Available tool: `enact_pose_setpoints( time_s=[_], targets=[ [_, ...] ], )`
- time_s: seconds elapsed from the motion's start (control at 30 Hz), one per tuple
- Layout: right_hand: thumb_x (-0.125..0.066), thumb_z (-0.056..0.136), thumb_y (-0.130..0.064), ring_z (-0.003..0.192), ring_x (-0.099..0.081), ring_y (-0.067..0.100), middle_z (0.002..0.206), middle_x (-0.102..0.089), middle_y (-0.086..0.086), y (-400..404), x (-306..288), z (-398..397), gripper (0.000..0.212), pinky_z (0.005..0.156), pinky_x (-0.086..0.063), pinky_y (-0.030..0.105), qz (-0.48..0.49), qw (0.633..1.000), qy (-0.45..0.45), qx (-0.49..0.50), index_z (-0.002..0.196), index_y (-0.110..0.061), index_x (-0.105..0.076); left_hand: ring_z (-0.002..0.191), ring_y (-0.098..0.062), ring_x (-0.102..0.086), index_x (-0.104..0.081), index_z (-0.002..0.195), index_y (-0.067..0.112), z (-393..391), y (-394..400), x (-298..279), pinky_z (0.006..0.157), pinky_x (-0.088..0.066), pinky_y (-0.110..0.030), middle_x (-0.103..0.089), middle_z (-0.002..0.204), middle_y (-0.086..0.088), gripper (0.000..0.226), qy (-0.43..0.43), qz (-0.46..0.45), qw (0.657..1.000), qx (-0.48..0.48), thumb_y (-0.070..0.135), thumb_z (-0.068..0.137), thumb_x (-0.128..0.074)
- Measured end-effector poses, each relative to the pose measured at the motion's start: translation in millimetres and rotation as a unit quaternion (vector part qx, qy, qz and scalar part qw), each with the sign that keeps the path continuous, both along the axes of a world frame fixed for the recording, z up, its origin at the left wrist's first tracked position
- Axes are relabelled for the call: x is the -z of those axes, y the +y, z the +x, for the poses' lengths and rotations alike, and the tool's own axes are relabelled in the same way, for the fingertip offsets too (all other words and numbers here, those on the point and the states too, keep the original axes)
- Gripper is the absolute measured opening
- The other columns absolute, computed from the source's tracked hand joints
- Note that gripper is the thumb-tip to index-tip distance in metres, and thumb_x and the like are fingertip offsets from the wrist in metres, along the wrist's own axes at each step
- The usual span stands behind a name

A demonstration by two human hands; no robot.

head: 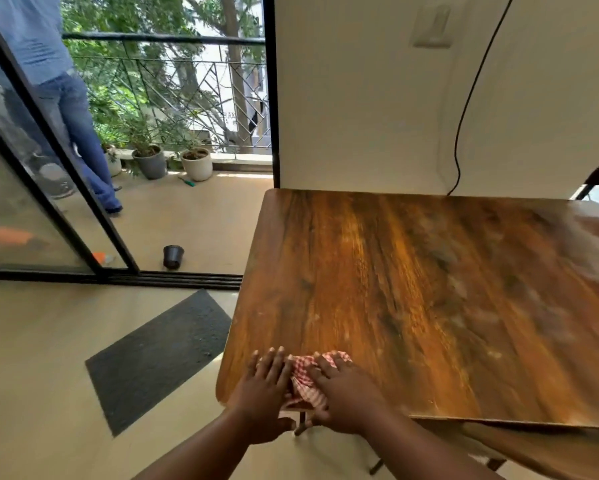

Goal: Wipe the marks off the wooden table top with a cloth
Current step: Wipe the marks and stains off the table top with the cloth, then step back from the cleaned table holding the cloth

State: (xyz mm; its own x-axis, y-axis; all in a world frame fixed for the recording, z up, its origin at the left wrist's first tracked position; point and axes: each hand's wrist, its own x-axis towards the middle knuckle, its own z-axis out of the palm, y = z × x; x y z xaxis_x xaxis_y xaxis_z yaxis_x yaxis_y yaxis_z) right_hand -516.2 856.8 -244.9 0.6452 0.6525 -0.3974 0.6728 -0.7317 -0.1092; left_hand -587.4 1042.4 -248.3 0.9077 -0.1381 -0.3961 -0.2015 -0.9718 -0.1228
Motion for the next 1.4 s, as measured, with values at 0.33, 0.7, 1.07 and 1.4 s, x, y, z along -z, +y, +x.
enact_pose_setpoints(
  time_s=[0.33,0.7,1.07,1.4],
  targets=[
    [-0.043,0.096,-0.028,0.129,-0.037,0.040,0.147,-0.036,0.013,-23.0,-4.6,-20.6,0.047,0.100,-0.037,0.051,0.035,0.994,-0.081,-0.070,0.140,-0.018,-0.035,0.147,-0.027,0.010,0.011,0.151,0.016,-34.8,-39.6,-0.5,0.116,0.007,-0.048,0.011,0.160,-0.009,0.068,-0.044,-0.001,0.996,-0.082,0.020,0.099,-0.032],
    [-0.048,0.093,-0.016,0.123,-0.045,0.040,0.125,-0.057,0.020,-57.1,-20.6,-88.6,0.038,0.110,-0.001,0.059,0.032,0.983,-0.144,-0.105,0.131,-0.010,-0.045,0.130,-0.030,-0.040,-0.006,0.152,0.021,-64.6,-71.8,-8.7,0.112,-0.021,-0.046,-0.043,0.145,-0.009,0.068,-0.104,-0.024,0.994,0.019,0.013,0.094,-0.040],
    [-0.042,0.095,-0.020,0.123,-0.044,0.031,0.126,-0.054,0.017,-111.0,-60.3,-197.1,0.027,0.100,-0.034,0.038,0.049,0.989,-0.012,0.143,0.119,-0.009,-0.051,0.054,-0.005,-0.059,-0.072,0.083,0.037,-152.2,-127.2,-44.7,0.054,-0.046,-0.016,-0.063,0.065,0.015,0.043,-0.151,0.002,0.972,0.180,0.051,0.044,-0.083],
    [-0.047,0.089,-0.010,0.110,-0.055,0.035,0.119,-0.059,0.018,-261.6,-58.6,-256.8,0.034,0.096,-0.038,0.044,-0.024,0.973,-0.037,0.225,0.123,-0.008,-0.050,0.148,-0.030,0.007,0.006,0.152,0.008,-169.4,-272.9,-53.1,0.119,0.005,-0.047,0.004,0.161,-0.013,0.088,0.004,-0.057,0.982,0.178,0.054,0.092,-0.039]
  ],
)
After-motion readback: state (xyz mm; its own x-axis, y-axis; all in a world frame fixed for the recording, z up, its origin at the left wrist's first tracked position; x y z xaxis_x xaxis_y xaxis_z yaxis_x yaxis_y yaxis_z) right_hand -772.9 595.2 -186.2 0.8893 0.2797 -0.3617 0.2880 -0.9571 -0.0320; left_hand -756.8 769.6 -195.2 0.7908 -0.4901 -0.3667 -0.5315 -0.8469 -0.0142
